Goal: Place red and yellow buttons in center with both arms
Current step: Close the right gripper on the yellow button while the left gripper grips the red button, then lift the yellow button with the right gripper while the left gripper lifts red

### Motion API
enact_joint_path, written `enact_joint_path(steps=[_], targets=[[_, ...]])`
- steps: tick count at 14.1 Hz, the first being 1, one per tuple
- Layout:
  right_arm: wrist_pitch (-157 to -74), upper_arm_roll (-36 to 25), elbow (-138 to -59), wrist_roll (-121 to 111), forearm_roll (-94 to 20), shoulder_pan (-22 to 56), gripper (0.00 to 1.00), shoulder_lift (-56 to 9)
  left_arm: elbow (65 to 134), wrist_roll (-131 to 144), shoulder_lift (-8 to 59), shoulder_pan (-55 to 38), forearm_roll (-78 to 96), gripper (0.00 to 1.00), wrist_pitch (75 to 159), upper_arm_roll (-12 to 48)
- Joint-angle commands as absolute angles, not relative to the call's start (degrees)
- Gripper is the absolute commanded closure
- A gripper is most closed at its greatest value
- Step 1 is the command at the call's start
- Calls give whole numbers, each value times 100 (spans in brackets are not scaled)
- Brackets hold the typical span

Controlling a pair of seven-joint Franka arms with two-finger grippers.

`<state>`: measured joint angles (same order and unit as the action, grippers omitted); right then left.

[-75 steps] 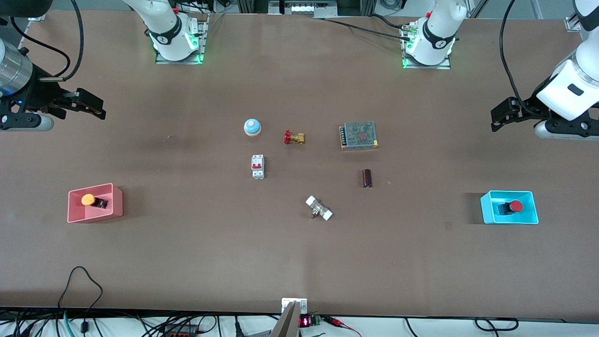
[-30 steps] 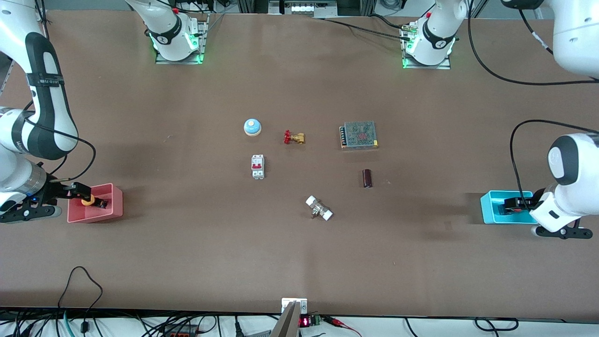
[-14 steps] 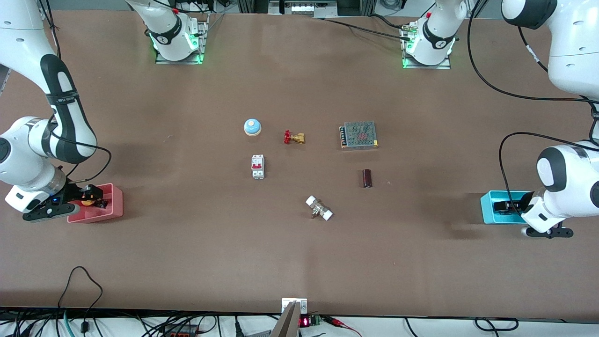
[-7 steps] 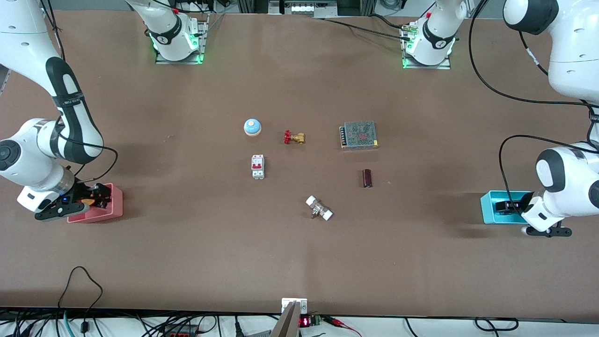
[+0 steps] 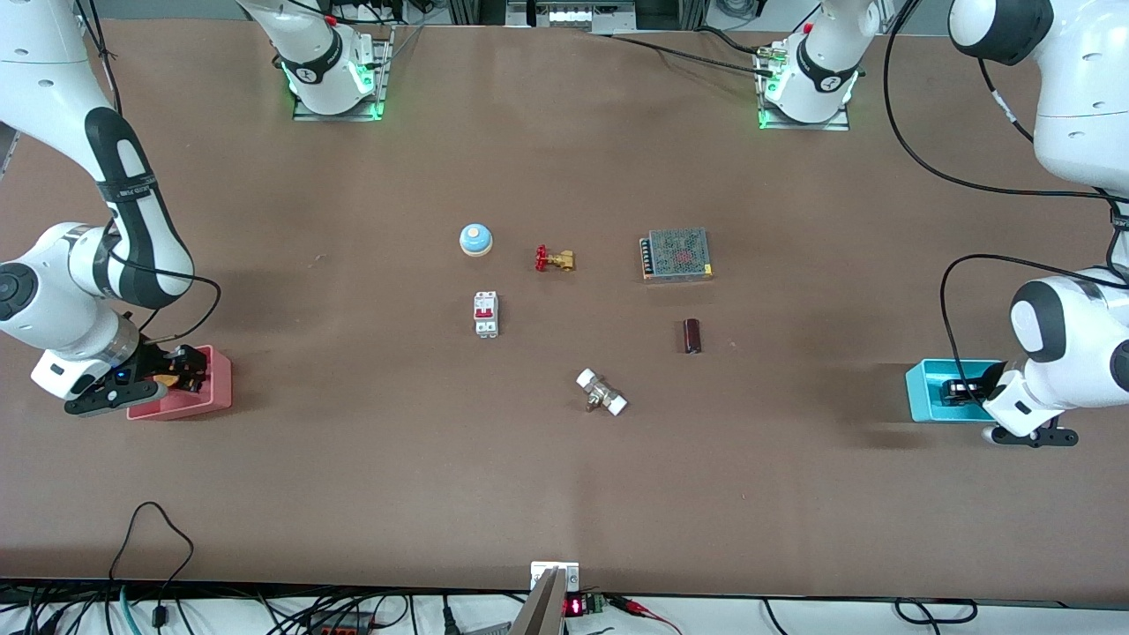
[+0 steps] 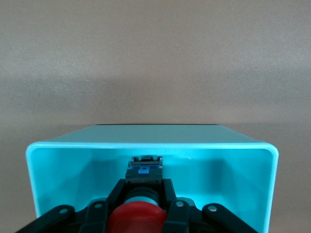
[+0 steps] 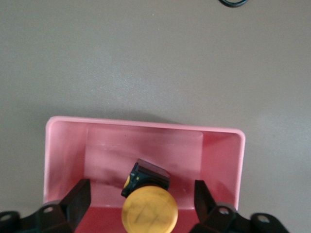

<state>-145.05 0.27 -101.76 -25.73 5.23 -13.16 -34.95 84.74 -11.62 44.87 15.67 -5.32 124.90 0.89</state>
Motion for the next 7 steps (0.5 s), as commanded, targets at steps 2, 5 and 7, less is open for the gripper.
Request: enact_joint_path(steps=[2,5,7], targets=[[-14572,132,-10230,-2707,519,-1441,23,-3437,8394,-1292,4062,1600,-413,79,11832,158],[-14572,132,-10230,-2768,519,-1450,42,-3437,8376,-1301,3649,1556,-422,79,11357,237],[-14572,132,-10222,-2856,510,-1450,46,-3445,8376,-1266,3455,1547,-422,79,11172,482]])
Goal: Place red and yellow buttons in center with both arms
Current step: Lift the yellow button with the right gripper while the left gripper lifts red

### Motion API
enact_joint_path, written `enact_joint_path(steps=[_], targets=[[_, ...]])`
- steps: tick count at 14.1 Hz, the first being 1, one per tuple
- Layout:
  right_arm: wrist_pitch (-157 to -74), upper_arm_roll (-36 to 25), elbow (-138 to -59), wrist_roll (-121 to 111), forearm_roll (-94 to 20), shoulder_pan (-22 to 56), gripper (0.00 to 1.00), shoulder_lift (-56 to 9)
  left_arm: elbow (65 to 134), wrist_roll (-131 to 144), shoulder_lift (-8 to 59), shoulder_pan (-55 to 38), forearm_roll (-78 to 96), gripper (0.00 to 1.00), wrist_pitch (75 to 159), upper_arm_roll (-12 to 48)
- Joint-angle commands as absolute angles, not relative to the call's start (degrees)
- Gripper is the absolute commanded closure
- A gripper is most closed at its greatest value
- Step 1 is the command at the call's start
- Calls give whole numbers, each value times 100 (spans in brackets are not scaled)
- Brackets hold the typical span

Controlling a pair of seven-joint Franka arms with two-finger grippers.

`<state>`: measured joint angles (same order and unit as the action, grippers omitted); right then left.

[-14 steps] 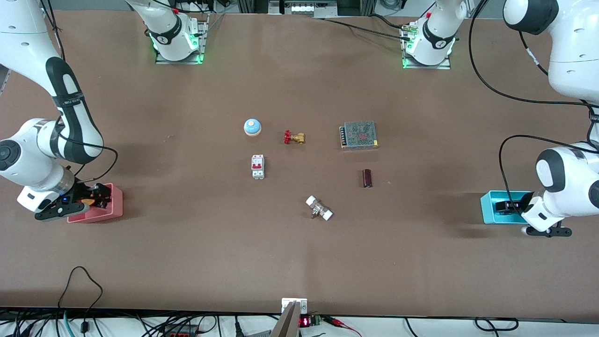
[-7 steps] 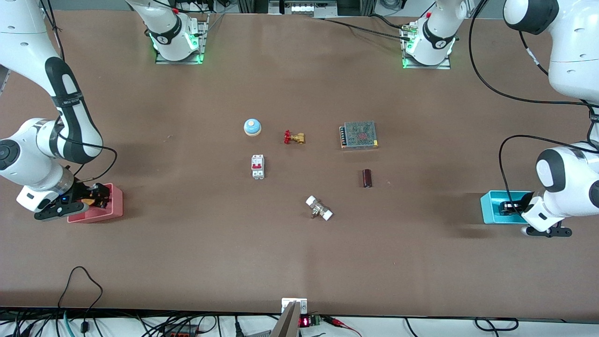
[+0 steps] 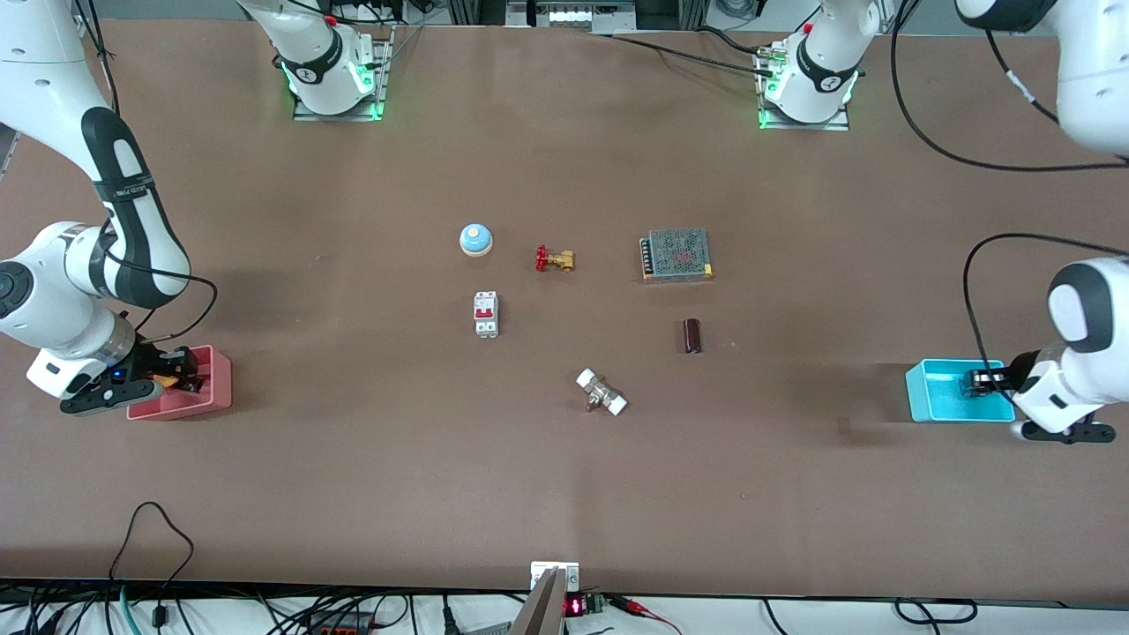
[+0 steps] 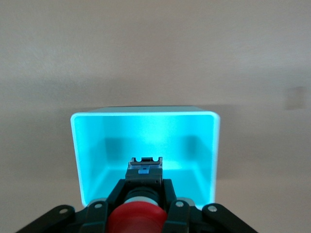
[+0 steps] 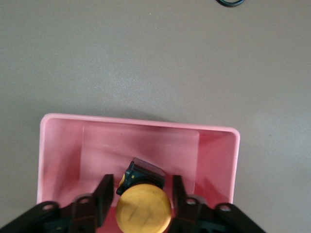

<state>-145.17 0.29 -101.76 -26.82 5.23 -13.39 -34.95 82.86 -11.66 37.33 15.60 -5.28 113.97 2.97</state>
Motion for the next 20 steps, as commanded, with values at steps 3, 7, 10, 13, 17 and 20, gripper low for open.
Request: enact_joint_path(steps=[3,7,10,13,17,20], targets=[[-14572,132,-10222,-2865,510,-1459,56,-3437,8376,-1213,3340,1433,-475,81,10855,948],[-14572,132,-10222,-2865,510,-1459,59,-3437,8420,-837,3401,723,-448,82,10828,993],[-14572,132,-10222,-2874,510,-1459,61,-3437,8490,85,3717,204,-448,84,10959,984],[-14511,132,-10204,-2909,492,-1468,61,-3367,8962,483,3771,-9,-448,84,11581,984],[-13451,264,-10204,-2883,396,-1459,61,-2666,9729,598,3709,-9,-457,83,12471,976],[-12133,447,-10230,-2254,352,-1258,61,-1848,9843,606,3735,-9,-457,81,12603,976]])
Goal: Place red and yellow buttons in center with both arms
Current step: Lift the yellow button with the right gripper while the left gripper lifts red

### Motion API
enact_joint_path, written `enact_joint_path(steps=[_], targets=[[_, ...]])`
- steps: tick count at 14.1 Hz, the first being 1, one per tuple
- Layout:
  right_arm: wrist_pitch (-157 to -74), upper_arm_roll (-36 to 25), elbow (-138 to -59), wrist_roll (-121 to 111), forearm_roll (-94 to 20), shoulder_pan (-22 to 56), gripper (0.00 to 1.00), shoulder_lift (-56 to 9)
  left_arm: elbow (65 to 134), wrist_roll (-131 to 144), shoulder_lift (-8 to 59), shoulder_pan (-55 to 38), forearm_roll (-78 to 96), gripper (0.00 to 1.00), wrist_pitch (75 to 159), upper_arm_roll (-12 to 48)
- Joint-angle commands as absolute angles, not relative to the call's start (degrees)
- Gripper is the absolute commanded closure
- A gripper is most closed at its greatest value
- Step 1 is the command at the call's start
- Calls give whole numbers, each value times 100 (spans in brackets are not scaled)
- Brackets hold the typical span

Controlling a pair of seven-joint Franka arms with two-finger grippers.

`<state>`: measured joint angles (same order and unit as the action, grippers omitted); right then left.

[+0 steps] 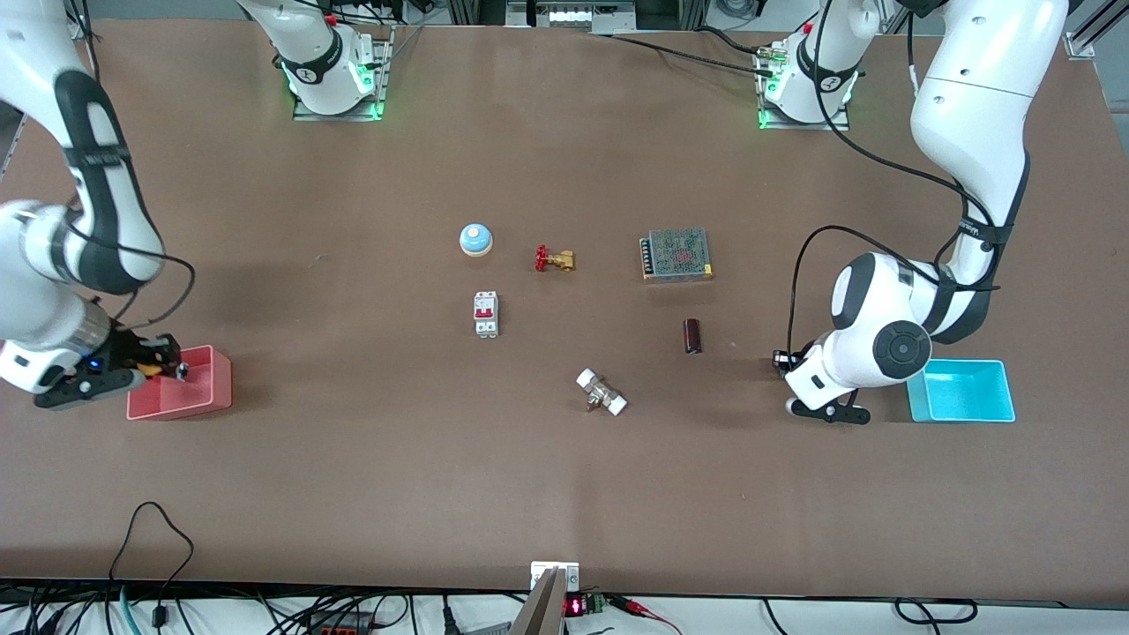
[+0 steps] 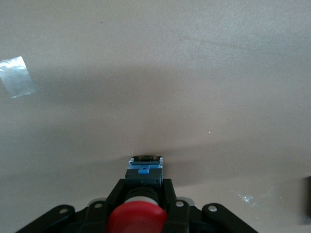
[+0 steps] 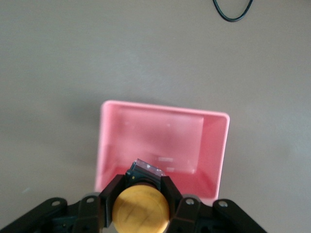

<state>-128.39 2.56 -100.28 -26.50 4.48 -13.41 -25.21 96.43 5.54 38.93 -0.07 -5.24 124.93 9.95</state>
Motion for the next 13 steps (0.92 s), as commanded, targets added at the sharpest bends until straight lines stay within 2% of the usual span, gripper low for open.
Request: enact_joint_path(steps=[1,2,3,4,6,9,13], targets=[[-11807,587,-10265,-1806,352,-1179,61,-1646,9861,606,3735,-9,-457,79,12656,976],[-11682,798,-10361,-1288,352,-1082,61,-1478,9861,615,3735,-9,-448,63,12665,976],[-11733,974,-10545,-822,360,-977,61,-1337,9861,641,3735,-9,-457,20,12665,976],[-11847,1097,-10712,-408,369,-793,61,-1258,9844,633,3718,-9,-457,0,12630,976],[-12241,1230,-11002,356,413,-432,61,-1222,9800,598,3622,-9,-457,0,12569,976],[-13093,1344,-11547,1159,492,-36,61,-1239,9581,580,3341,-35,-466,0,12034,993],[-14500,1415,-12356,1213,721,132,61,-1432,8695,580,3103,-44,-483,0,10901,950]])
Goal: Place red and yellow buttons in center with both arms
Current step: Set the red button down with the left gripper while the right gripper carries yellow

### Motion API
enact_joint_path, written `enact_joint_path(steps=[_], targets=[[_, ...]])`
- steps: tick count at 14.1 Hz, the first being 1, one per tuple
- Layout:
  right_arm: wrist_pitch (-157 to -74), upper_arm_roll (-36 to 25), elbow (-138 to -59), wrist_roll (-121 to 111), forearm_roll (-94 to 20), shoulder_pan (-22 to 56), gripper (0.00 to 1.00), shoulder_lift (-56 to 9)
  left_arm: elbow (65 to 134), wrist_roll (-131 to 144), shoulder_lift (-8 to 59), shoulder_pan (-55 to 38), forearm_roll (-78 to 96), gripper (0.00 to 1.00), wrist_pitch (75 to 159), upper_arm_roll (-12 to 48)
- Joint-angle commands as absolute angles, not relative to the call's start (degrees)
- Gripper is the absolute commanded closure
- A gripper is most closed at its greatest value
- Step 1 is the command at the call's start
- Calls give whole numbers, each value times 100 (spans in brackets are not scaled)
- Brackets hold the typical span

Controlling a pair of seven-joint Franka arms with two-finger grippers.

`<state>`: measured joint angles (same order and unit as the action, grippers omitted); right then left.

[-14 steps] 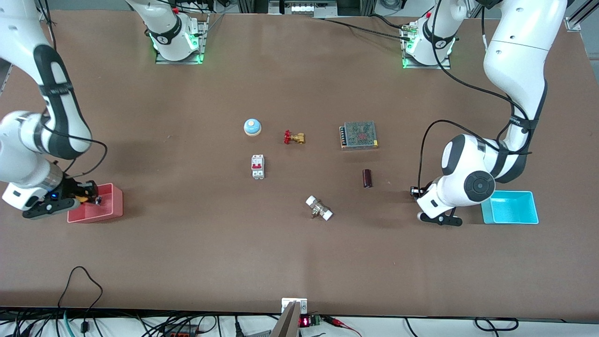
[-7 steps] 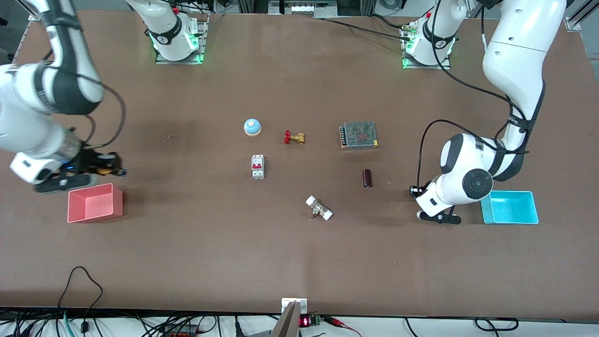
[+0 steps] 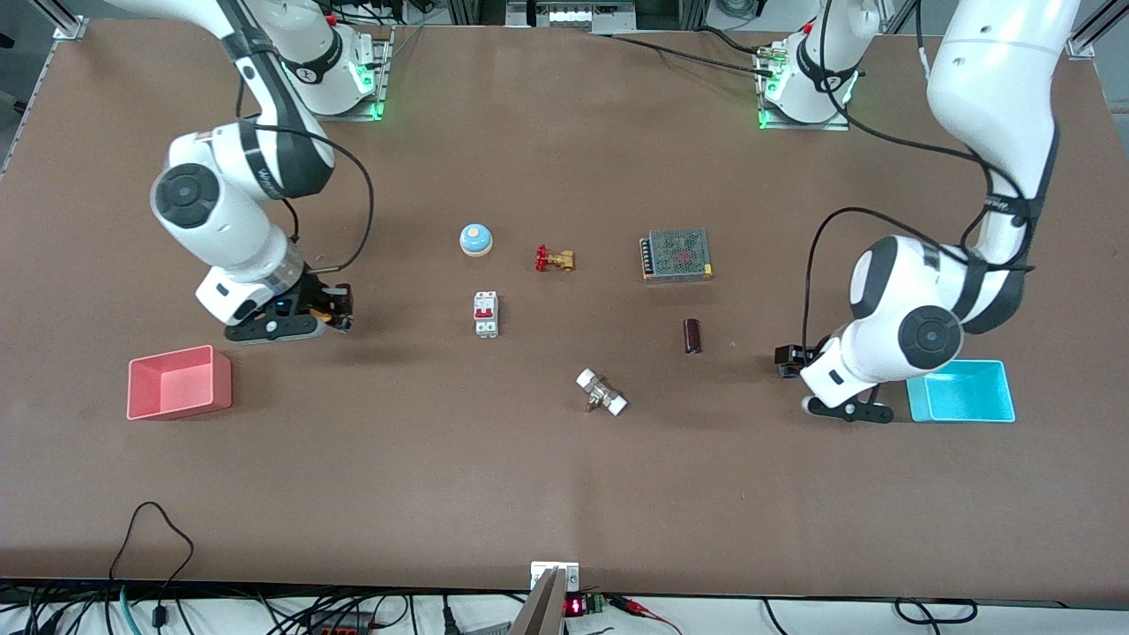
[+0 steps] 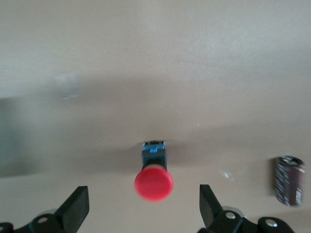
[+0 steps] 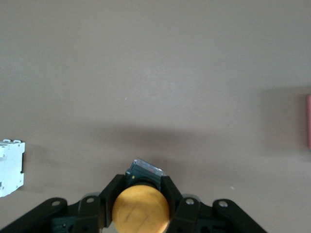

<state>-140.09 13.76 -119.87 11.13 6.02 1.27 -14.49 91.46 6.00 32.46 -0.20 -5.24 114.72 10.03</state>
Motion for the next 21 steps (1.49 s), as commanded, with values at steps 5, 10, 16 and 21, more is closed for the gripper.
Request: enact_joint_path(steps=[5,10,16,21], targets=[[-15099,1468,-12542,1134,834,299,61,-1810,7131,598,3023,123,-483,0,9967,888],[-15486,1468,-12525,1134,1194,352,61,-2258,6424,589,2515,150,-615,0,9616,905],[-15478,1468,-12507,1134,1345,352,44,-2347,9504,572,381,377,-528,0,10824,967],[-15321,1468,-12131,1143,1222,299,0,-2216,9432,483,0,387,-414,0,8961,967]])
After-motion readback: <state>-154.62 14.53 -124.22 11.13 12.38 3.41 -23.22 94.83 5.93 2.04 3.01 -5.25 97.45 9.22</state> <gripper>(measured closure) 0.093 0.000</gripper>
